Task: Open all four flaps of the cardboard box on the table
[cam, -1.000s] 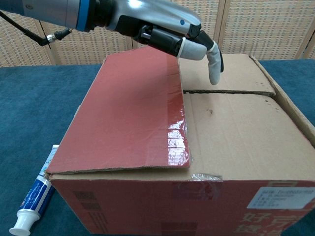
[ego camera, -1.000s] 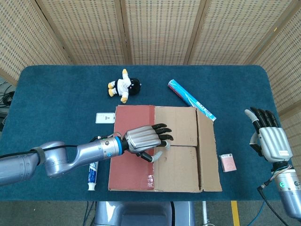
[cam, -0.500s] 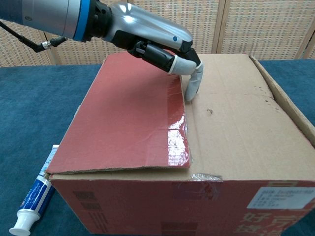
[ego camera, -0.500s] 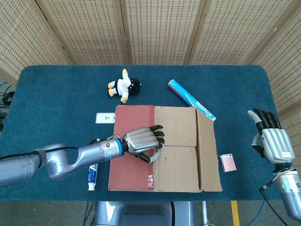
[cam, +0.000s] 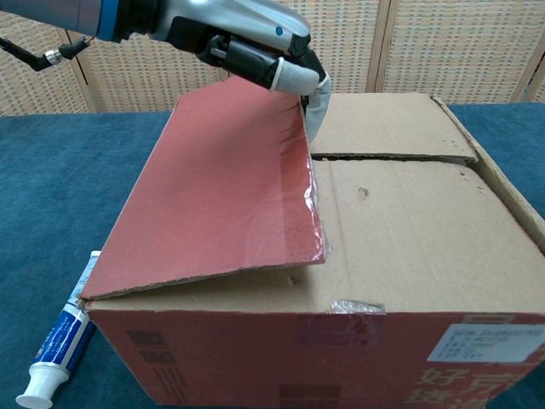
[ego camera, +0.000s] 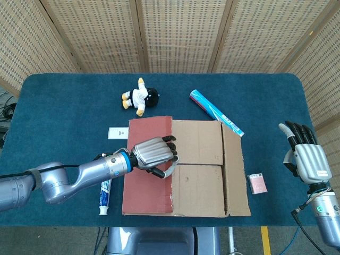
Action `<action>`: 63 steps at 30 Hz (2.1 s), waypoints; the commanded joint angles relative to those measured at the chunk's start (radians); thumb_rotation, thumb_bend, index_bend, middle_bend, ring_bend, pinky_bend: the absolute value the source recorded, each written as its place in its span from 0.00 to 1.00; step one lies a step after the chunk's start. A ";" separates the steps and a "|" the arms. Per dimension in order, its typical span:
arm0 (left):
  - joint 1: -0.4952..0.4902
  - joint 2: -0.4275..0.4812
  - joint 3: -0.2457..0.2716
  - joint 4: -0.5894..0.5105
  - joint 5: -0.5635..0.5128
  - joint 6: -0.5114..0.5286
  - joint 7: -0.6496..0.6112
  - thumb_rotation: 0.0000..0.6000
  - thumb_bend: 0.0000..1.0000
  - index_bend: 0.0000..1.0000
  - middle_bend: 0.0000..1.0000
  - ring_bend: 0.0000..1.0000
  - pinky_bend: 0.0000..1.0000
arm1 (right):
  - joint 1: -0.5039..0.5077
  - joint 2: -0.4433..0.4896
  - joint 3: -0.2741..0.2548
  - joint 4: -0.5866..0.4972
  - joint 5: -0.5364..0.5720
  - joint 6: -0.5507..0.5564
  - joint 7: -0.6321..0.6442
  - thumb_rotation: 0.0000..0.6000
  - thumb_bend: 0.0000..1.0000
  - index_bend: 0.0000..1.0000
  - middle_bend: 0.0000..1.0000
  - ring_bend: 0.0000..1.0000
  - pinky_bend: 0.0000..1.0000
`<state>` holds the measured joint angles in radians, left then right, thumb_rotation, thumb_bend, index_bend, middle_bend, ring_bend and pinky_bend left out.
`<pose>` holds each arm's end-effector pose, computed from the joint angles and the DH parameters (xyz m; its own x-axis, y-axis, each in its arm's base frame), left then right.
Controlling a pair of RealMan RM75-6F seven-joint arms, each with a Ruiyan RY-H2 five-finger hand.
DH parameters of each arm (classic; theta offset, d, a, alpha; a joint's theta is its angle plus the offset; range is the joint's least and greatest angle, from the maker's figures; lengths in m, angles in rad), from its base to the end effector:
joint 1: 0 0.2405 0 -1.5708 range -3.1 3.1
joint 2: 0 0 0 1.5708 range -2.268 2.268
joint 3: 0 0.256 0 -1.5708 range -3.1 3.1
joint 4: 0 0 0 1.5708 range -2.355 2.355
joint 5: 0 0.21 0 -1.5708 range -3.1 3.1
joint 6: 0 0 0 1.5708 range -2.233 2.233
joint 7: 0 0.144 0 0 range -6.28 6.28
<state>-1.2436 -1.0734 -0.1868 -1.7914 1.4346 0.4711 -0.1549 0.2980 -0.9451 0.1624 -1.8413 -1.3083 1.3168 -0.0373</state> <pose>0.0166 0.3409 0.0553 0.7041 0.3099 0.6390 0.5126 -0.8445 -0.1552 -0.2479 -0.2569 0.1925 0.3406 0.0006 0.9402 -0.9380 -0.0676 0.3399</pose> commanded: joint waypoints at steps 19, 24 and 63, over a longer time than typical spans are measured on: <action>0.084 0.246 0.021 -0.107 0.203 0.130 -0.188 0.10 0.63 0.44 0.42 0.25 0.09 | 0.014 -0.009 0.019 -0.007 0.007 -0.021 -0.015 1.00 1.00 0.09 0.06 0.00 0.00; 0.103 0.305 0.037 -0.125 0.258 0.169 -0.239 0.10 0.63 0.44 0.42 0.25 0.09 | 0.020 -0.012 0.022 -0.009 0.008 -0.028 -0.022 1.00 1.00 0.09 0.06 0.00 0.00; 0.339 0.570 0.179 -0.124 0.464 0.354 -0.404 0.09 0.57 0.44 0.44 0.27 0.09 | 0.054 -0.034 0.030 -0.040 0.020 -0.059 -0.074 1.00 1.00 0.09 0.06 0.00 0.00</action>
<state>-0.9147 -0.4903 -0.0006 -1.9164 1.9166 0.8221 -0.5746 0.3519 -0.9789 0.1931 -1.8815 -1.2883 1.2577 -0.1117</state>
